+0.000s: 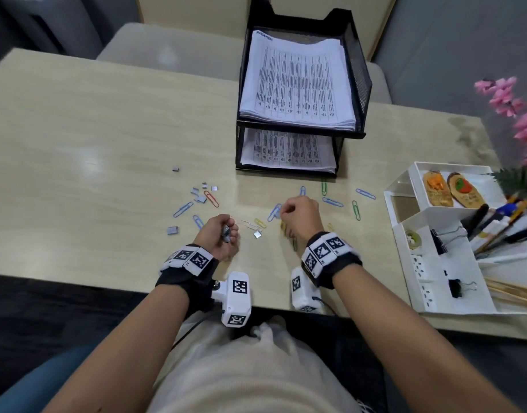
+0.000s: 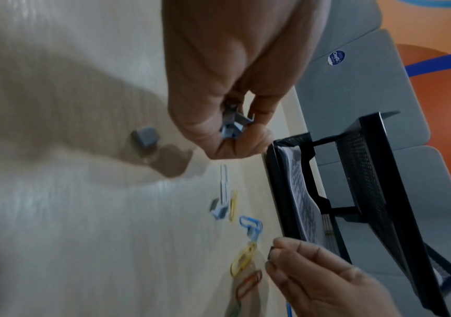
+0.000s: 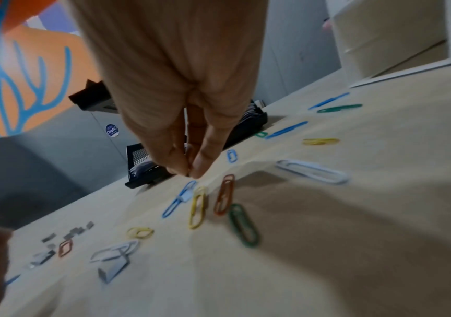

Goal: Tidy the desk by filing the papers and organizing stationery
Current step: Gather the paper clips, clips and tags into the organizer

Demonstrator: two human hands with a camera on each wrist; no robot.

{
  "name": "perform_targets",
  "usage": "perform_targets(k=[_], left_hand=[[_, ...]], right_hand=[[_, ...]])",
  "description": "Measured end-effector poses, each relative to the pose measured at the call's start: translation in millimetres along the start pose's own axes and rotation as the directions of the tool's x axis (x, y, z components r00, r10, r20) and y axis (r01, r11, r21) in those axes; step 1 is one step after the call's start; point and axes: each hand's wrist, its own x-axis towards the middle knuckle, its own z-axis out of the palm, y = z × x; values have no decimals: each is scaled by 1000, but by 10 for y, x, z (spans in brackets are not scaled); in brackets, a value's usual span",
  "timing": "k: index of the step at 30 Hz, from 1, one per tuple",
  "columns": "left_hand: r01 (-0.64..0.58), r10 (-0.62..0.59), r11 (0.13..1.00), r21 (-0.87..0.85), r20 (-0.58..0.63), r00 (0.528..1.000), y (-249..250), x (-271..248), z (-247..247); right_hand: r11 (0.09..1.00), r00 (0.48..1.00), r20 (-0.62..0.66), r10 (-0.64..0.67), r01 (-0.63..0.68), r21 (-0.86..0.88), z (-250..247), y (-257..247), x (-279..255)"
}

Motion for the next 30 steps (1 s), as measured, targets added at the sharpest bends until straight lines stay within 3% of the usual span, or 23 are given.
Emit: perform_targets(k=[9, 13, 19, 21, 24, 27, 30], left_hand=[[-47, 43, 995, -86, -54, 998, 282, 86, -239], [-3, 6, 995, -104, 29, 1000, 276, 113, -195], [80, -74, 997, -24, 190, 979, 160, 157, -27], [97, -87, 994, -47, 188, 978, 169, 178, -27], [121, -112, 991, -51, 157, 981, 219, 191, -94], [115, -110, 993, -38, 121, 987, 273, 187, -168], [92, -88, 995, -26, 119, 989, 326, 140, -274]], right_hand=[[969, 998, 57, -7, 21, -247, 188, -77, 35], [994, 999, -4, 43, -43, -105, 159, -198, 24], [984, 992, 104, -75, 57, 167, 192, -693, -176], [980, 996, 53, -74, 62, 190, 192, -688, -188], [997, 997, 34, -74, 74, -15, 215, -499, -203], [963, 983, 161, -89, 127, -239, 309, -300, -308], [915, 955, 248, -164, 241, -324, 415, -205, -398]])
